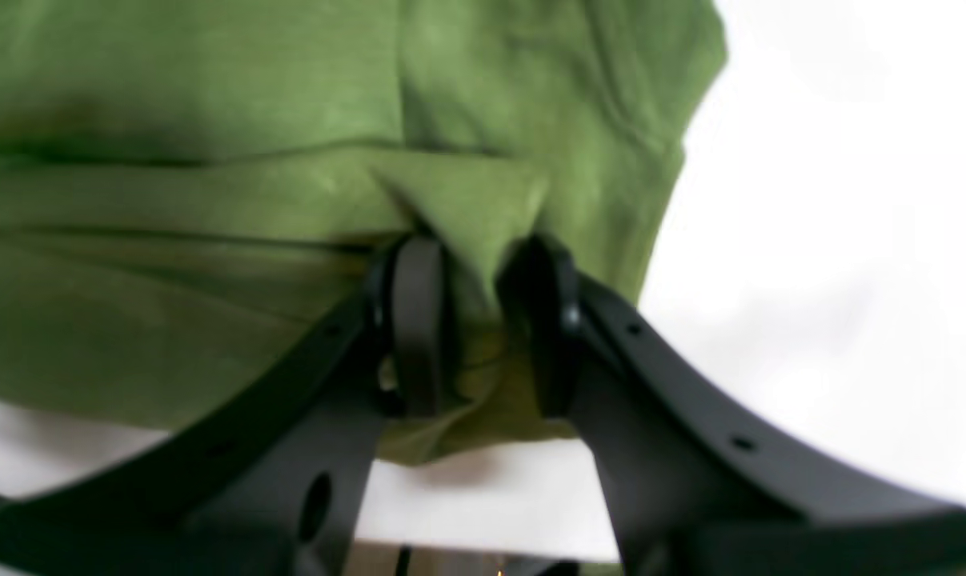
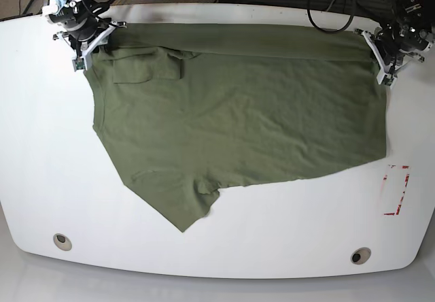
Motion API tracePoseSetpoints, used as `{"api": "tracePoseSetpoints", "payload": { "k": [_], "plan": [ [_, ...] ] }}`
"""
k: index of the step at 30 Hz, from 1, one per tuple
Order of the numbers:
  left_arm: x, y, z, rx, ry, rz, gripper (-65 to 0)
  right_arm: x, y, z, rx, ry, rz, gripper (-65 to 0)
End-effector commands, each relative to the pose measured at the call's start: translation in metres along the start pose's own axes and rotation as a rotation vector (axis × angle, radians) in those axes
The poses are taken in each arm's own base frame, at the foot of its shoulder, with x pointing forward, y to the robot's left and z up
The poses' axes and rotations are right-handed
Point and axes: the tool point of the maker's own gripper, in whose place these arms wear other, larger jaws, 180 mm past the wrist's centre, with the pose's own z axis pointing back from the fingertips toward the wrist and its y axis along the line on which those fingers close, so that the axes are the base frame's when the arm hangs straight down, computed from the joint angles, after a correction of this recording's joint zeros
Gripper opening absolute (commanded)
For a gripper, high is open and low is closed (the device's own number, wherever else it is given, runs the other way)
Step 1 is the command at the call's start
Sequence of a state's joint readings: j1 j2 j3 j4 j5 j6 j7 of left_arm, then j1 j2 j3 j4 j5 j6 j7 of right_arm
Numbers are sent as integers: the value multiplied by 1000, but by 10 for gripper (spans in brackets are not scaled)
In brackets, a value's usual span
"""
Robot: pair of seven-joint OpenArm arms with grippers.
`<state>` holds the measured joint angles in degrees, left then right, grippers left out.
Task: Layout the t-shirt on the table in an organized manner, then fold the t-shirt properly
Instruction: 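Pull the held shirt edge toward the robot with both grippers, then open both grippers and regrasp the shirt edge corners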
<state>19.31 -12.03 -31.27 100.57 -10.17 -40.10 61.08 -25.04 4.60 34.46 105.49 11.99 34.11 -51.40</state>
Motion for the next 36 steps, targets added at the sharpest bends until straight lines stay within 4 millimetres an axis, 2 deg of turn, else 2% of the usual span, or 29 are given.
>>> {"api": "tracePoseSetpoints", "payload": {
  "k": [1, 12, 16, 18, 20, 21, 22, 24, 26, 28, 36],
  "plan": [
    [5, 6, 5, 20, -16, -15, -650, 2, -6, 6, -20, -11, 15, -491],
    [-4, 2, 6, 15, 8, -25, -649, -8, -6, 7, -22, 13, 11, -485],
    [-5, 4, 6, 18, 8, -26, -537, -5, -7, 7, -24, 6, 10, -482],
    [-4, 8, 8, 26, 9, -34, -449, -4, -7, 7, -27, 3, 8, -457],
    [-4, 10, 9, 31, 10, -36, -338, 2, -8, 6, -29, -8, 8, -390],
    [-4, 10, 9, 32, 10, -35, -314, 2, -8, 6, -29, -10, 8, -373],
    [-3, 11, 9, 34, 6, -34, -246, 4, -8, 5, -30, -13, 7, -317],
    [0, 14, 11, 43, -3, -36, -183, 5, -8, 6, -31, -16, 8, -252],
    [3, 18, 16, 61, -15, -34, -153, 8, -8, 7, -33, -23, 12, -200],
    [9, 24, 23, 86, -37, -36, -153, 12, -10, 10, -43, -37, 19, -163],
    [34, 33, 37, 135, -88, -53, -151, 33, -14, 26, -82, -101, 46, -162]
  ]
}}
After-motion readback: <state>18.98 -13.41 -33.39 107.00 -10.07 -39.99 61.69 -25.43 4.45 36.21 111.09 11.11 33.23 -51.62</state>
